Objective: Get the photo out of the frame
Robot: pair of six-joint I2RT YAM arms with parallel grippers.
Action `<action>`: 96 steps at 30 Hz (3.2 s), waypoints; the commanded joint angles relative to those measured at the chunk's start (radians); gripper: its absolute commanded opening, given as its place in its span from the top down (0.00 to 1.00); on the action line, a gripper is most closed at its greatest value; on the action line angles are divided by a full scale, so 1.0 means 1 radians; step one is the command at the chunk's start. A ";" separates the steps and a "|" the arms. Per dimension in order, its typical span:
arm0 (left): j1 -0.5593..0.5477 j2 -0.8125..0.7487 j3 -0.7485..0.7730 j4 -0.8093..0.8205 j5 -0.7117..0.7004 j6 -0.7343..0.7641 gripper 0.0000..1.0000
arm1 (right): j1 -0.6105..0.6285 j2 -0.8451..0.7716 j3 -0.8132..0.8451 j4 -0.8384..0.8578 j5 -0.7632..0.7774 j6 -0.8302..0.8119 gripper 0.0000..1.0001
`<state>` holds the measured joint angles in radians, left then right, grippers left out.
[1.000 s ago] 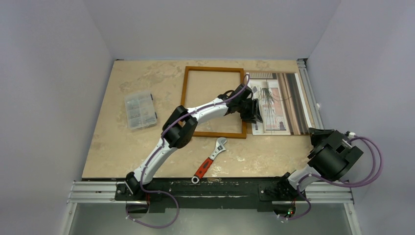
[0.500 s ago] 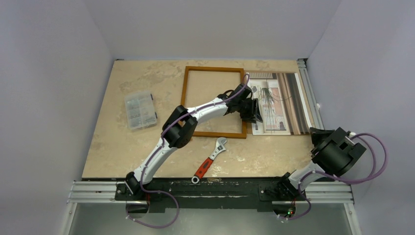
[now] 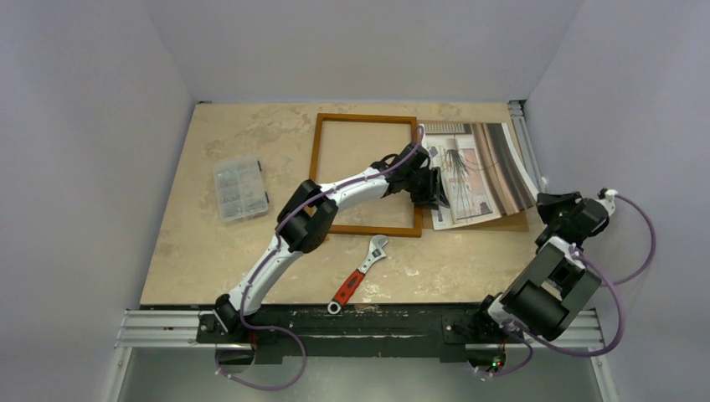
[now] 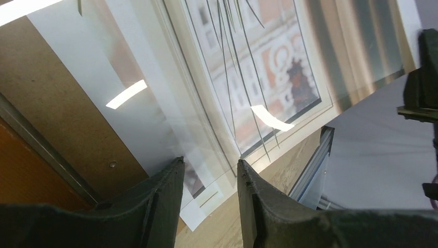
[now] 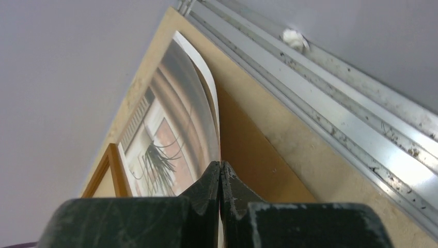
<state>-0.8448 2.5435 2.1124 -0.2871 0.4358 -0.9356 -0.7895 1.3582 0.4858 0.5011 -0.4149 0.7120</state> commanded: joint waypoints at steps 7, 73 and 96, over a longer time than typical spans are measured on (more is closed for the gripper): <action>0.009 0.007 -0.033 0.030 -0.002 -0.024 0.59 | 0.038 -0.171 0.166 -0.243 0.130 -0.138 1.00; 0.024 0.013 -0.019 0.032 0.018 -0.014 0.59 | -0.034 0.313 -0.026 0.273 -0.051 0.176 0.74; 0.037 -0.008 -0.022 0.048 0.045 -0.025 0.54 | -0.033 0.144 -0.007 0.227 -0.063 0.094 1.00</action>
<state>-0.8249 2.5435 2.0899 -0.2405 0.4747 -0.9611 -0.8158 1.6127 0.4740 0.6960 -0.4660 0.8413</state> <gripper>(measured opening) 0.445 0.003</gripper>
